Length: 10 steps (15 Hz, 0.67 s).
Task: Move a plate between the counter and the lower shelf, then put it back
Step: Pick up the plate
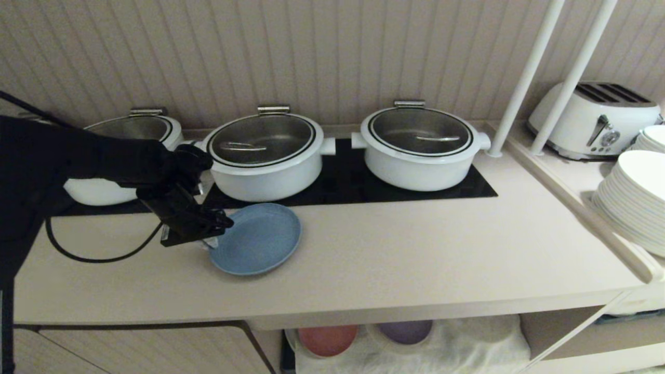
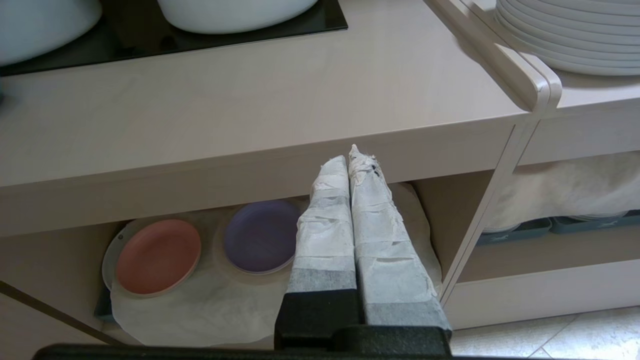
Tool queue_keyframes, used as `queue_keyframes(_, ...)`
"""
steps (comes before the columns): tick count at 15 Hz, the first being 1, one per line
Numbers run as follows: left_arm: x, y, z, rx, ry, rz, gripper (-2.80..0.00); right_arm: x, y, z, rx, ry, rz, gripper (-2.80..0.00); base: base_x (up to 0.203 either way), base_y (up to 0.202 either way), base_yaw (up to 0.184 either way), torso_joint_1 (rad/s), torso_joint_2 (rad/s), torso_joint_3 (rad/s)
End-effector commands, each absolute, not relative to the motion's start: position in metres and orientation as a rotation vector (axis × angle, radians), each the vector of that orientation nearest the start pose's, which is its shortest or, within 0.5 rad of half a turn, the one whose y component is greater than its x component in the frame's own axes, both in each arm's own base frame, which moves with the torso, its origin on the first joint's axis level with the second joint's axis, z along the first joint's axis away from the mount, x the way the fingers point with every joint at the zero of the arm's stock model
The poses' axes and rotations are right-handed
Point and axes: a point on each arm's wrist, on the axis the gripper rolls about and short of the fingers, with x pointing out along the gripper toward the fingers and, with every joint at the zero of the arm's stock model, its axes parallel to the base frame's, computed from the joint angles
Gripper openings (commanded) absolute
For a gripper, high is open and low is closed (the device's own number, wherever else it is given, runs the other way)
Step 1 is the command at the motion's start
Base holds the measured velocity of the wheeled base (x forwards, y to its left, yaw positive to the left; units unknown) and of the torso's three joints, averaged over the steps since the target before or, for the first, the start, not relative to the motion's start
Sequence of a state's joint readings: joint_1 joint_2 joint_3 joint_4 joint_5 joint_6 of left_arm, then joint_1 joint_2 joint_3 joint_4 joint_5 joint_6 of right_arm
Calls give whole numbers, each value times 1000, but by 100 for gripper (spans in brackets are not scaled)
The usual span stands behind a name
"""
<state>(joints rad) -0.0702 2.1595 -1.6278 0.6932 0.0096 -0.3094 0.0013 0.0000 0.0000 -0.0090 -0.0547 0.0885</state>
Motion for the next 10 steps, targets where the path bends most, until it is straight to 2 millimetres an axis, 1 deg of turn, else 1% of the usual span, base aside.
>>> queue_keyframes(1,378,-27,137,-223,1221,136,-280,-23,-1,76,89,-12,-53,-280,0,0,0,0,0,0)
queue_keyframes(10,336,-31,150,-226,1249,133,-280,-23,-1,76,89,-12,-53,-280,0,0,0,0,0,0)
